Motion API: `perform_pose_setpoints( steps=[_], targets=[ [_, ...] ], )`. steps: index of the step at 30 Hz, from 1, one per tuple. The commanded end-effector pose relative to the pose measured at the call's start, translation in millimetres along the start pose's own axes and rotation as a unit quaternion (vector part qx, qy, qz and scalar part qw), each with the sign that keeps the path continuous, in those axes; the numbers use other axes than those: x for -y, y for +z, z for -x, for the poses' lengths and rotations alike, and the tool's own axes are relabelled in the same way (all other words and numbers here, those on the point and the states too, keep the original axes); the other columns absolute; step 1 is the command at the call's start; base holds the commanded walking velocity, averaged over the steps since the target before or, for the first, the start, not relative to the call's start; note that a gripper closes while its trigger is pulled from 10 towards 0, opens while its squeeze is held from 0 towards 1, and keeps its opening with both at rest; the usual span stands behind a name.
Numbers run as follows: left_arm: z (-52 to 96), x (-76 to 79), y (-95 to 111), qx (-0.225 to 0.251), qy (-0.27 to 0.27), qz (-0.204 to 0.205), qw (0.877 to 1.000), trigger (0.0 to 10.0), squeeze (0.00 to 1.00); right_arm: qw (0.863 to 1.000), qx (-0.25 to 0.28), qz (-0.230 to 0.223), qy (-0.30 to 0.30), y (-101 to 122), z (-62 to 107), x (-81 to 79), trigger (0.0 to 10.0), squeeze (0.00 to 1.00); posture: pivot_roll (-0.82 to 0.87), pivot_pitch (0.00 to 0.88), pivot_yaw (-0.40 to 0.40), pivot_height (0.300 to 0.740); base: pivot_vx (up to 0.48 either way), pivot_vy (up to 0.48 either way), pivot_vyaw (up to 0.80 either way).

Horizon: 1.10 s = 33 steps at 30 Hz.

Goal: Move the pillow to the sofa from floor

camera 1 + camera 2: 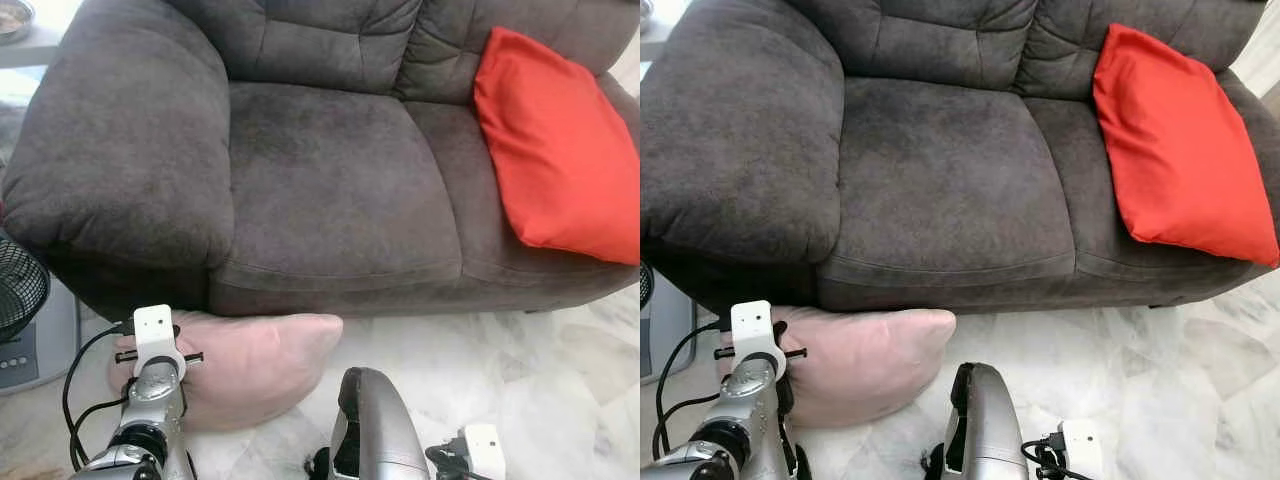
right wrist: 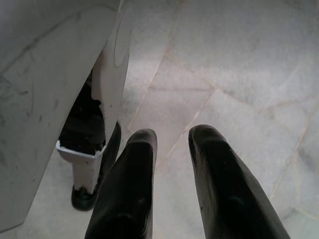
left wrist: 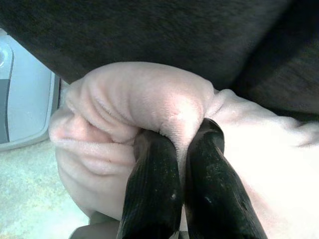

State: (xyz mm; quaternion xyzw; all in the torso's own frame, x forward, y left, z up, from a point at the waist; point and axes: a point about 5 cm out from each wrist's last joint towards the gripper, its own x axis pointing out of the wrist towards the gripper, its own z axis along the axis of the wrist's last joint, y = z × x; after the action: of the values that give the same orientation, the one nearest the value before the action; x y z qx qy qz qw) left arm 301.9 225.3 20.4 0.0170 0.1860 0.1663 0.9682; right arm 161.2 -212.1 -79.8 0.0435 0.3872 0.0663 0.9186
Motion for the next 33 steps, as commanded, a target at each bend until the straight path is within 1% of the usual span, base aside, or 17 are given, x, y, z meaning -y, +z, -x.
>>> perform_pose_setpoints(
  steps=[1, 9, 16, 23, 28, 31, 33],
  targets=[
    [4.2, 7.4, -6.8, -0.003, -0.014, 0.002, 1.000, 10.0, 0.00, 1.000, -0.015, -0.021, -0.018, -11.0, 5.6, 4.9, 10.0, 0.00, 0.06, 0.163, -0.246, 0.500, -0.337, 0.000, 0.00],
    [2.8, 9.2, -1.6, 0.007, -0.020, 0.000, 1.000, 10.0, 0.00, 0.999, -0.008, -0.031, -0.017, -7.8, 1.1, -2.3, 10.0, 0.00, 0.07, 0.139, -0.213, 0.500, -0.344, 0.000, 0.00],
    [-0.3, 11.5, 8.2, 0.021, -0.028, -0.005, 0.999, 10.0, 0.00, 0.999, -0.006, -0.040, -0.015, -5.2, -3.1, -9.5, 10.0, 0.00, 0.10, 0.112, -0.185, 0.500, -0.346, 0.000, 0.00],
    [-1.9, 7.0, 11.2, 0.025, -0.027, -0.010, 0.999, 10.0, 0.00, 0.999, -0.003, -0.051, -0.013, -4.6, -5.7, -16.0, 10.0, 0.00, 0.12, 0.080, -0.148, 0.500, -0.343, 0.000, 0.00],
    [-2.4, 7.4, 14.7, 0.034, -0.031, -0.016, 0.999, 10.0, 0.00, 0.998, 0.000, -0.054, -0.013, -3.7, -6.8, -18.6, 10.0, 0.00, 0.12, 0.066, -0.136, 0.500, -0.327, 0.000, 0.00],
    [-3.3, 7.9, 20.5, 0.047, -0.031, -0.019, 0.998, 10.0, 0.00, 0.998, 0.004, -0.055, -0.014, -2.7, -7.8, -20.6, 10.0, 0.00, 0.13, 0.049, -0.123, 0.500, -0.080, 0.000, 0.00],
    [-3.4, 10.8, 29.2, 0.072, -0.046, -0.021, 0.996, 10.0, 0.00, 0.998, 0.013, -0.066, -0.015, -1.5, -8.2, -21.9, 10.0, 0.00, 0.13, 0.037, -0.114, 0.500, 0.000, 0.000, 0.00]
  ],
)
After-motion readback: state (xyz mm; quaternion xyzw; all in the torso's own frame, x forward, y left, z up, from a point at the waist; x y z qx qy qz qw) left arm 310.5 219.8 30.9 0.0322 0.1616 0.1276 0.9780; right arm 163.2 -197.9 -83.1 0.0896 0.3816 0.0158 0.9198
